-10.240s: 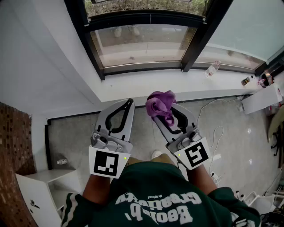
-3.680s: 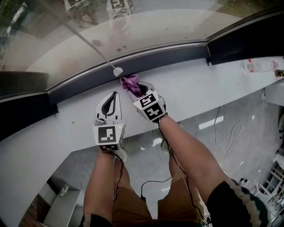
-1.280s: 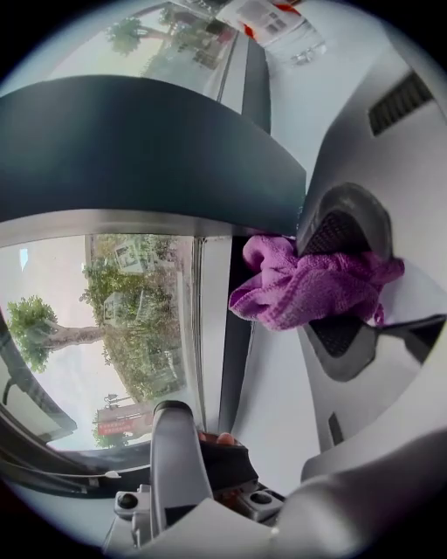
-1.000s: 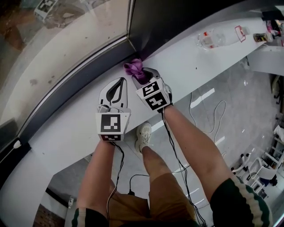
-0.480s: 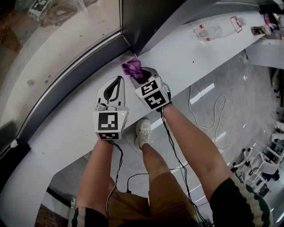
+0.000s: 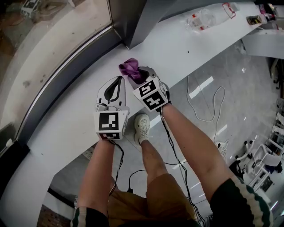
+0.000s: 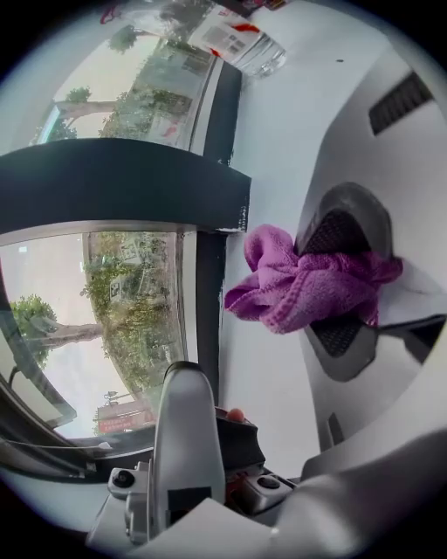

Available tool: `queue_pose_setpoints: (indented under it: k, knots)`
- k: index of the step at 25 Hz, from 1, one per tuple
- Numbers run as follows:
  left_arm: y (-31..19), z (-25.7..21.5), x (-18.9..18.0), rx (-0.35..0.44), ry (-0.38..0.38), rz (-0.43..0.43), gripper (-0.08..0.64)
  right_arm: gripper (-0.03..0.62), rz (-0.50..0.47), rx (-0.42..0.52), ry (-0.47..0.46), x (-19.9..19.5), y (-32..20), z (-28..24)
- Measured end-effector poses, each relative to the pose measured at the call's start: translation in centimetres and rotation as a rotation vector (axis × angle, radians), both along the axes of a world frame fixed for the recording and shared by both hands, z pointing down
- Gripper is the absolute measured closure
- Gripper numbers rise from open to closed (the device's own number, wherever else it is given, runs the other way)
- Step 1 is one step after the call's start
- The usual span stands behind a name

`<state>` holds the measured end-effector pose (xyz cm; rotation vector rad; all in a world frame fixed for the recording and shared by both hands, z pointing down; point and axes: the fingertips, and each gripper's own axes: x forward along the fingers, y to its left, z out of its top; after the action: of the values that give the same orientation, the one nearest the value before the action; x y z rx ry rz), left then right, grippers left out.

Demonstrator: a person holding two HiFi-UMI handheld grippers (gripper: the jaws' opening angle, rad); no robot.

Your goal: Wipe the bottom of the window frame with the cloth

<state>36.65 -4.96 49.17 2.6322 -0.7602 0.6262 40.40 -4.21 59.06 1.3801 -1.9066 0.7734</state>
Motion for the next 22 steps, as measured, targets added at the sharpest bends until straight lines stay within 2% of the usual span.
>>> queue_pose_setpoints:
  k: [12,22]
  knots:
    - [2.8,1.0,-0.7,0.001,-0.042,0.018,0.555,0.431,0.000,0.033,0.006,0.0,3.5,0.0]
    - [6.6,1.7,0.0,0.000,-0.077,0.054,0.555,0.431,-0.036,0.052,0.001,0.0,6.4,-0.3]
